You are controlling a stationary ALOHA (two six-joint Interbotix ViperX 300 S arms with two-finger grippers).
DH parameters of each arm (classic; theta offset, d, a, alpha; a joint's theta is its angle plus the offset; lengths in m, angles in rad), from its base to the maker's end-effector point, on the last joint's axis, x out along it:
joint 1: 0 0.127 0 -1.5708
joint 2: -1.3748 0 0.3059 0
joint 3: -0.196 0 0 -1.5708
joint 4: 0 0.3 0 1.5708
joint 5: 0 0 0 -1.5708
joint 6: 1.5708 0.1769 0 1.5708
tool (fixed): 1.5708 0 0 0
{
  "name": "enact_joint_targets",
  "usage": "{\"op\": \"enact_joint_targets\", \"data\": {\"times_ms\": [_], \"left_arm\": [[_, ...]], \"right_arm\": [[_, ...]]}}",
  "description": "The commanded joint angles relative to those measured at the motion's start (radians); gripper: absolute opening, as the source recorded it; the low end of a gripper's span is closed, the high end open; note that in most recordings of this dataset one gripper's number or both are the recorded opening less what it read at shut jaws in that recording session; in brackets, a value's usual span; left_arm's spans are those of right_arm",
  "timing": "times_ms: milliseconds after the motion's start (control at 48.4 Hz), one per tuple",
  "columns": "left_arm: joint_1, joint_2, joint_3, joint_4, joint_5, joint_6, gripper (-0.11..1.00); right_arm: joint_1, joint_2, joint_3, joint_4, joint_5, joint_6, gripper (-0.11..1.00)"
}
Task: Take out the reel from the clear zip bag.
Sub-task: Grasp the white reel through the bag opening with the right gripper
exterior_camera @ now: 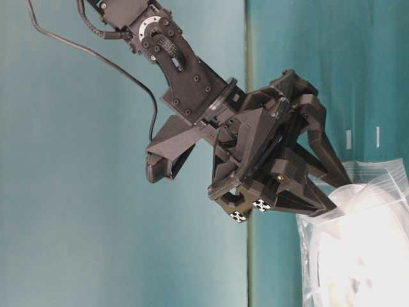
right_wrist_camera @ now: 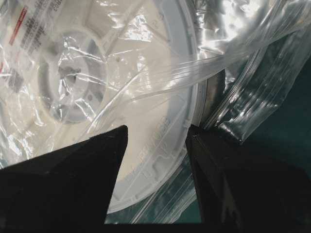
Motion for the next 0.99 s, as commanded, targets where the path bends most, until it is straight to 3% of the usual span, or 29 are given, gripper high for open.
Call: {"op": "enact_joint_targets", "data": {"times_ms": [0, 413, 970], "left_arm": [[-0.003, -0.002, -0.009, 0.003, -0.005, 0.003, 0.0], [-0.003, -0.002, -0.011, 0.003, -0.005, 0.002, 0.01], [-0.003, -0.002, -0.008, 0.003, -0.005, 0.002, 0.01]], "right_arm": [[0.009, -0.006, -0.015, 0.002, -0.008, 0.009, 0.63], [0.009, -0.009, -0.006, 0.003, -0.009, 0.011, 0.21], [0.008, -0.038, 0.058, 0.034, -0.057, 0.009, 0.12]]}}
